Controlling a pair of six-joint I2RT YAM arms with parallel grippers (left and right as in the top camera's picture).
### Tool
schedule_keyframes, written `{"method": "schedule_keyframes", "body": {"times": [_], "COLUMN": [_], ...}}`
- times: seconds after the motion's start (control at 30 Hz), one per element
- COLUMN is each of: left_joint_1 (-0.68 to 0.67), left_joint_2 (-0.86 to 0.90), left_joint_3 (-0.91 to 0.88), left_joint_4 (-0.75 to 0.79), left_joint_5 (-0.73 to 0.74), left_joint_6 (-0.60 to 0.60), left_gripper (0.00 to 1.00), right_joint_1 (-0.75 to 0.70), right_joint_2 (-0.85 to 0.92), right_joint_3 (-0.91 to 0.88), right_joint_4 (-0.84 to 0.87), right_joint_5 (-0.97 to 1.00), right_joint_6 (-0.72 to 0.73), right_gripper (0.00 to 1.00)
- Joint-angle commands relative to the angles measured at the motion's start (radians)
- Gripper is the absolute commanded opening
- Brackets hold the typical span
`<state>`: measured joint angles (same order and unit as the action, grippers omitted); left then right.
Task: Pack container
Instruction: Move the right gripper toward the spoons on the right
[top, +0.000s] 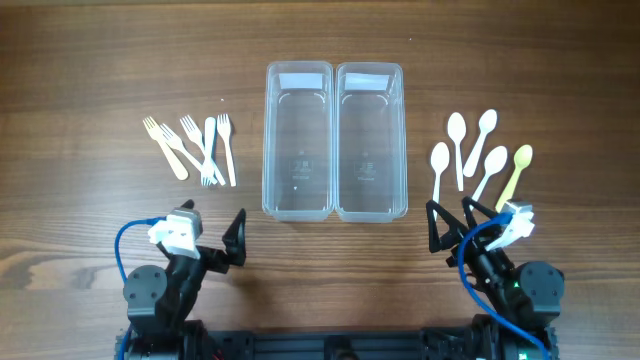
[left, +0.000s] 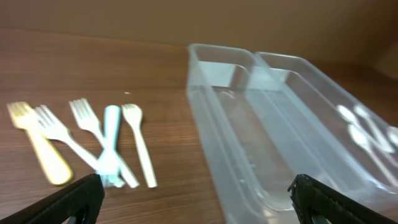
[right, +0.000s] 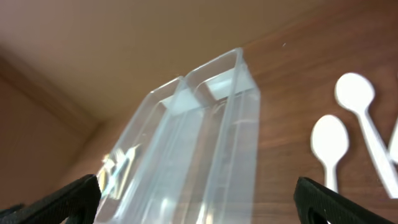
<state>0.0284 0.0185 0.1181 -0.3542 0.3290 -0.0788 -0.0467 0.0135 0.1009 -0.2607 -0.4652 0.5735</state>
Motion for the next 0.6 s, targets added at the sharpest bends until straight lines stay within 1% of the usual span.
{"method": "schedule_keyframes", "body": {"times": [0.0,0.1,0.17,0.27,0.33,0.43,0.5,0.57], "left_joint_1": [0.002,0.002,0.003,0.003,0.003,0.003,0.003,0.003], "left_joint_2": [-0.010,0.003,0.031,0.142,0.239,0.463,0.587,0.723], "left_joint_3": [-0.006,0.026,0.074,0.201,0.282,0.442,0.526,0.612], "left_joint_4": [-0.002,-0.002,-0.014,-0.090,-0.132,-0.209,-0.261,-0.314], "left_joint_5": [0.075,0.075,0.074,0.015,-0.009,-0.021,-0.035,-0.070], "left_joint_6": [-0.116,-0.231,-0.244,-0.240,-0.206,-0.140,-0.106,-0.052], "left_gripper": [1.00,1.00,1.00,1.00,1.00,1.00,1.00,1.00], "right_joint_1": [-0.002,-0.002,-0.002,-0.002,-0.002,-0.002,-0.002,-0.002], "right_joint_2": [0.002,0.037,0.085,0.238,0.363,0.632,0.757,0.899], "right_joint_3": [0.005,0.039,0.089,0.228,0.330,0.544,0.643,0.759], "right_joint_4": [0.006,0.001,-0.024,-0.114,-0.169,-0.275,-0.326,-0.398], "right_joint_5": [-0.106,-0.112,-0.107,-0.038,0.005,0.048,0.056,0.113], "right_joint_6": [-0.024,-0.069,-0.119,-0.219,-0.268,-0.336,-0.367,-0.394], "right_gripper": [1.00,1.00,1.00,1.00,1.00,1.00,1.00,1.00]}}
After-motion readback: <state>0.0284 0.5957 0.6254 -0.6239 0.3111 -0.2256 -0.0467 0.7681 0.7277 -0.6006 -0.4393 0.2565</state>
